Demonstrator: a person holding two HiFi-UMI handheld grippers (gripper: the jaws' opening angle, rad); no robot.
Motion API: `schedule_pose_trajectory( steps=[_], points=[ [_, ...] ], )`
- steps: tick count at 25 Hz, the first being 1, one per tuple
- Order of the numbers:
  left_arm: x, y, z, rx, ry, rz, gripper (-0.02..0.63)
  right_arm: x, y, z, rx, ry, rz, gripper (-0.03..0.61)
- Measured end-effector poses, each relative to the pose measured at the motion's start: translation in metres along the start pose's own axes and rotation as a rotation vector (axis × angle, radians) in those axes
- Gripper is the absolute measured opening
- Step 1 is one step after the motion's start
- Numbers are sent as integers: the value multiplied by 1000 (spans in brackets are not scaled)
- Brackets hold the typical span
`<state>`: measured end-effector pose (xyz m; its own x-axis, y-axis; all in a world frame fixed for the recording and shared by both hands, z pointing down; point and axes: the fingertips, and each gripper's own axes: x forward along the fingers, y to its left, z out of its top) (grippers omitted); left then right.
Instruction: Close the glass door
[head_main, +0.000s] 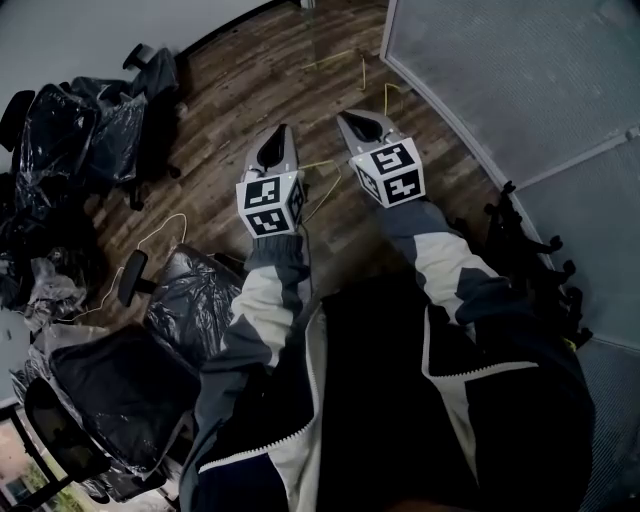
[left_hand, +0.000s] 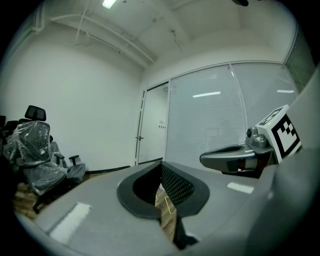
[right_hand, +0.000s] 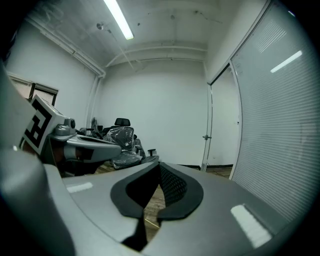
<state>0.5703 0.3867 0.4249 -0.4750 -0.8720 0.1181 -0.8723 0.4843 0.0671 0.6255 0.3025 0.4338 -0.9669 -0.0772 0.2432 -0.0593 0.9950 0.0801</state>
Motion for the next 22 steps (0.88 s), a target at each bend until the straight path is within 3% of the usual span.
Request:
schedule_pose_trajectory(
  steps=[9,16,20,22],
  points=[
    [18,23,-30,-64,39,0,2,25,1,-7,-53,32,8,5],
    [68,34,-30,-55,45,45,2,67,-52,-14,-40,13,62,5],
    [116,35,-21,-10,80,57,2,106,-90,2,-19,-33,122,5],
    [142,41,-13,-26,88,89,2,125,-110,11,-18,-46,162,5]
  ],
)
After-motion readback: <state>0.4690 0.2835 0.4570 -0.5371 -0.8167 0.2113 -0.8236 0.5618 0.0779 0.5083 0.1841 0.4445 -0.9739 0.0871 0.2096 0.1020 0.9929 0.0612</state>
